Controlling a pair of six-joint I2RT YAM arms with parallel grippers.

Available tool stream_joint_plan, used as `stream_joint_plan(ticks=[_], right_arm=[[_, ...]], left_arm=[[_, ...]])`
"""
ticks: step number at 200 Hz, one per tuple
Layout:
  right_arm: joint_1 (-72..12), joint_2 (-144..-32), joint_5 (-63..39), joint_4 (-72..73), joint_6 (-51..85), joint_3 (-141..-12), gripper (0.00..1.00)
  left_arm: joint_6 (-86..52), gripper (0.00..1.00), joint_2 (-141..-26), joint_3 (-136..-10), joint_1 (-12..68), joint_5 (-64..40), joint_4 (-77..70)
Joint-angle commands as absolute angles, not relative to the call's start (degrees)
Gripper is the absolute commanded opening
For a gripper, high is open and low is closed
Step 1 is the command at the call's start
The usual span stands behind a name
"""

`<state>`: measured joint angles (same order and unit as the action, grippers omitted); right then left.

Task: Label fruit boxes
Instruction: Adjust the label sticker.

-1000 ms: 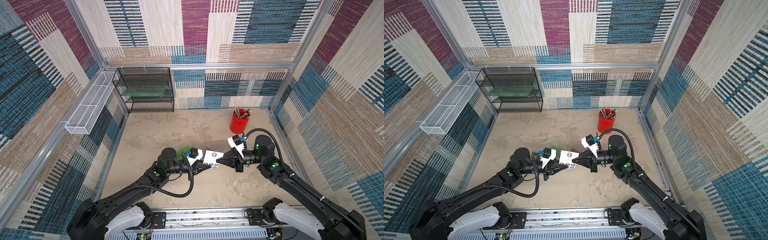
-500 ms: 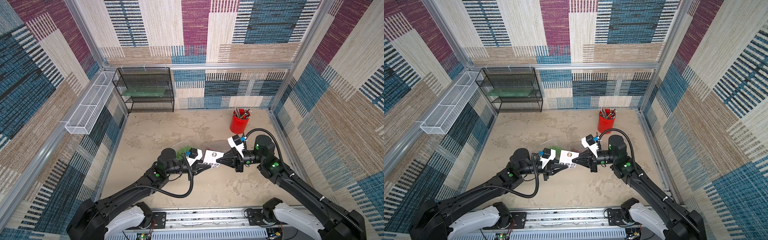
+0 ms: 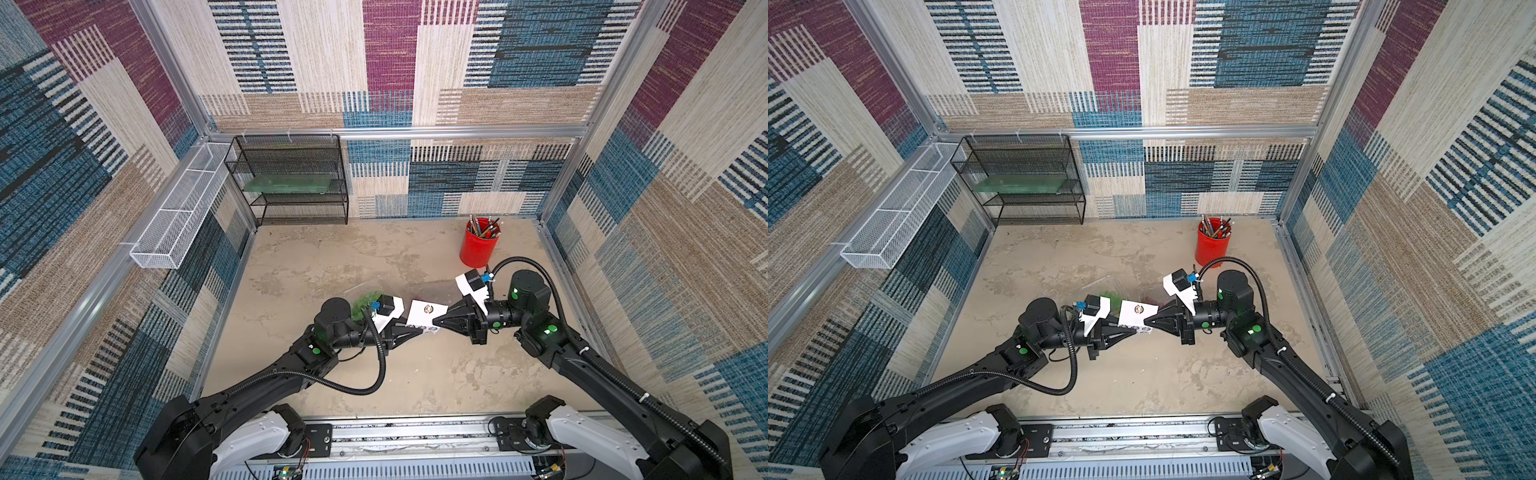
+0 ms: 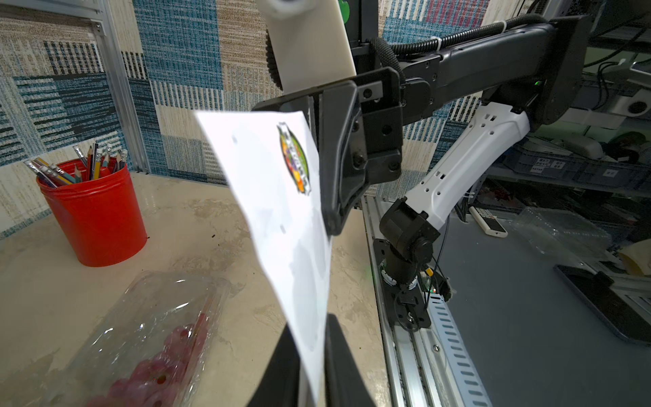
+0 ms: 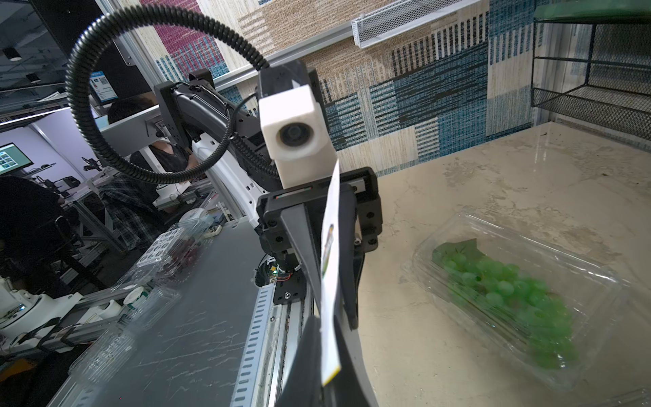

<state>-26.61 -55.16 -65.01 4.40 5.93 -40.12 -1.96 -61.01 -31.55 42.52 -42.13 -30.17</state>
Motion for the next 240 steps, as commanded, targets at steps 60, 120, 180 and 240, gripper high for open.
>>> stream_joint_plan(ticks=[60,120,180,240], right_arm=[[-25.3,-54.3,-67.2,2.9,4.4,-40.4,0.00],[-24.8,-54.1,-67.4,2.0,4.0,-40.7,0.00],[-24.5,-53.3,-67.2,1.6,4.1,-40.2,0.00],[-24.5,-53.9,-67.5,1.5,3.8,-40.1,0.00]], left_arm=[[-1.0,0.18,-56.2,-30.0,42.5,-40.0,-27.1],[-1.1,0.12,-55.7,-29.6,42.5,-39.7,-26.7],[-1.2,0.17,-55.3,-29.6,42.5,-39.8,-27.2],[-1.8,0.19,-56.6,-30.5,42.5,-41.0,-28.5]])
